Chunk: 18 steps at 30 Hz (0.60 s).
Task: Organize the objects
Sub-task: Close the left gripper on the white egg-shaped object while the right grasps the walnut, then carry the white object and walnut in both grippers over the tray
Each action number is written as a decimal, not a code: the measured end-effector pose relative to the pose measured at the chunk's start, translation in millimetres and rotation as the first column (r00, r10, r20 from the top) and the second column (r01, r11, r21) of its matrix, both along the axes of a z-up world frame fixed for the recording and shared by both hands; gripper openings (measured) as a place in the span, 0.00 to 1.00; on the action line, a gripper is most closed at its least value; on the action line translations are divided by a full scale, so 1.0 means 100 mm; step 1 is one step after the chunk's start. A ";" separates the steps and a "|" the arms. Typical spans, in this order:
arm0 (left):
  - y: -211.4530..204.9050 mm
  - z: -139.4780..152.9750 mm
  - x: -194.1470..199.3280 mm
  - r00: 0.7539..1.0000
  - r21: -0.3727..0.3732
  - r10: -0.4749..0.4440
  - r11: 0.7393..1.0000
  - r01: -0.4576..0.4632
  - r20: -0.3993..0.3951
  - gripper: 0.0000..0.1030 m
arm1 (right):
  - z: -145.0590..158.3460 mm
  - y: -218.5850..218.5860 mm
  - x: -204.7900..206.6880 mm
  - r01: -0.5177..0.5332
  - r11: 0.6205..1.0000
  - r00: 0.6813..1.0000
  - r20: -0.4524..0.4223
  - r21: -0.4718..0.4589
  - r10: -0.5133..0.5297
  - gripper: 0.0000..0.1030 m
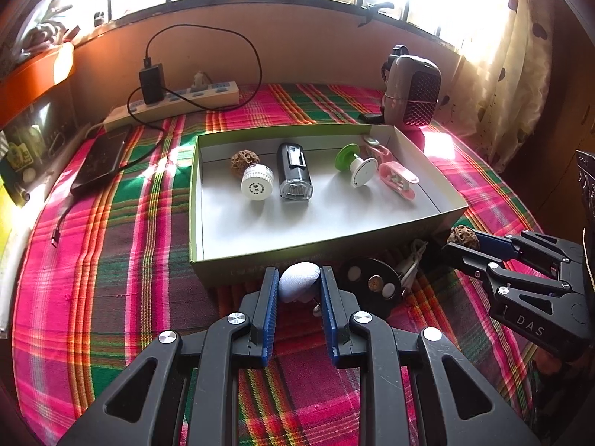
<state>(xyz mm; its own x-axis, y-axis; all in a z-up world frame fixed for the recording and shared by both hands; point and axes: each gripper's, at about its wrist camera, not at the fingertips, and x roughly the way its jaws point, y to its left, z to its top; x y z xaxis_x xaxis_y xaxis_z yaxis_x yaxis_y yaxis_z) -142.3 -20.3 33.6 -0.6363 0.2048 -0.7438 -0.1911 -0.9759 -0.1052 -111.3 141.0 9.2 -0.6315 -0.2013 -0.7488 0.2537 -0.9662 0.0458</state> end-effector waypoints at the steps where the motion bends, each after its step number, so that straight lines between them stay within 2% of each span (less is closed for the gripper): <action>1: 0.00 0.01 0.01 1.000 0.005 0.001 1.000 -0.001 -0.002 0.19 | 0.02 0.00 0.00 -0.003 1.000 1.000 -0.003 -0.003 0.003 0.30; 10: -0.04 0.12 -0.01 1.000 0.021 0.008 1.000 -0.007 -0.025 0.19 | 0.17 -0.03 -0.07 -0.020 1.000 0.999 -0.033 -0.017 0.020 0.30; 18: -0.06 0.15 -0.12 0.999 0.023 0.019 1.000 -0.019 -0.028 0.19 | 0.33 -0.02 -0.29 -0.026 0.999 0.998 -0.059 -0.035 0.024 0.30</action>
<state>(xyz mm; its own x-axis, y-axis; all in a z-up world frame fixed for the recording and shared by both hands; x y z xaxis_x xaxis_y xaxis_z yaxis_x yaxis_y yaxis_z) -154.3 -26.7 48.1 -0.6606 0.2089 -0.7211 -0.1758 -0.9768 -0.1220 -140.2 138.7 42.3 -0.6686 -0.2431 -0.7027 0.2807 -0.9577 0.0642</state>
